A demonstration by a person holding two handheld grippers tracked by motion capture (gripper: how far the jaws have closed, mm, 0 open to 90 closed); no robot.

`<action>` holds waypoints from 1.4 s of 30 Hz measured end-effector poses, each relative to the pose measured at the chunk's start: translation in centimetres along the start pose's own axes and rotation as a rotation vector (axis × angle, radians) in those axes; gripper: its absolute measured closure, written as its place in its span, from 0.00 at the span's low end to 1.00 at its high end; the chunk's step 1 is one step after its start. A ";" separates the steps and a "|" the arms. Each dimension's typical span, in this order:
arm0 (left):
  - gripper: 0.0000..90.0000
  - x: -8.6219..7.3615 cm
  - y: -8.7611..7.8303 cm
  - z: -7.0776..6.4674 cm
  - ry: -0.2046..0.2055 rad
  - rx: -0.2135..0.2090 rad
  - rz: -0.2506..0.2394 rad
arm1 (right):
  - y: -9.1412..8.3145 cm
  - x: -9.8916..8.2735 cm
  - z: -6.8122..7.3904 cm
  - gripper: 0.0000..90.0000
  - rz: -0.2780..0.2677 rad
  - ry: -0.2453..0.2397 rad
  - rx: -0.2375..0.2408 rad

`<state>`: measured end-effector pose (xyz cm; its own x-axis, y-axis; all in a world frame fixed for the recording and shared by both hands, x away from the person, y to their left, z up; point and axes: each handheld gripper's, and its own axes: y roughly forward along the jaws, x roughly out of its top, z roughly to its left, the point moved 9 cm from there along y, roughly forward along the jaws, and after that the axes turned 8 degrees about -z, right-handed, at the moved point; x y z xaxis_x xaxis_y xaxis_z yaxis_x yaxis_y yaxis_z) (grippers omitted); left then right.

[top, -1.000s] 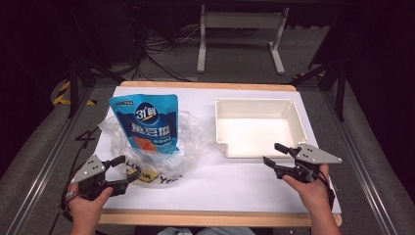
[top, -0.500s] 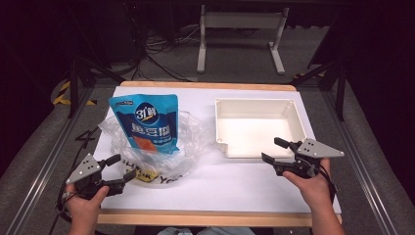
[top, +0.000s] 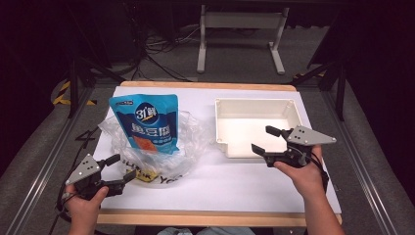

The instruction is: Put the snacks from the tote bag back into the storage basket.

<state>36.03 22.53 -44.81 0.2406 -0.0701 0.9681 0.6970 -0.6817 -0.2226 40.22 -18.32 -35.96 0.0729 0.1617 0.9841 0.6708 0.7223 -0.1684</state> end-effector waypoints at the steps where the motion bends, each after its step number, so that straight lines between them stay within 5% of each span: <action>1: 0.20 0.0 0.0 0.0 0.000 0.000 0.000 | 0.0 0.0 0.0 0.24 0.000 0.000 0.000; 26: 0.20 -0.1 0.0 0.1 0.006 0.003 0.006 | 6.4 4.2 2.9 0.21 -0.010 -0.034 0.104; 42: 0.20 0.0 -0.1 -0.1 0.008 -0.004 0.005 | 11.5 5.0 5.6 0.18 0.004 -0.046 0.195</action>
<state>35.92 22.52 -44.83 0.2387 -0.0795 0.9678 0.6933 -0.6839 -0.2272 44.20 -5.46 -33.31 0.0381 0.1923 0.9806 0.5147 0.8374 -0.1842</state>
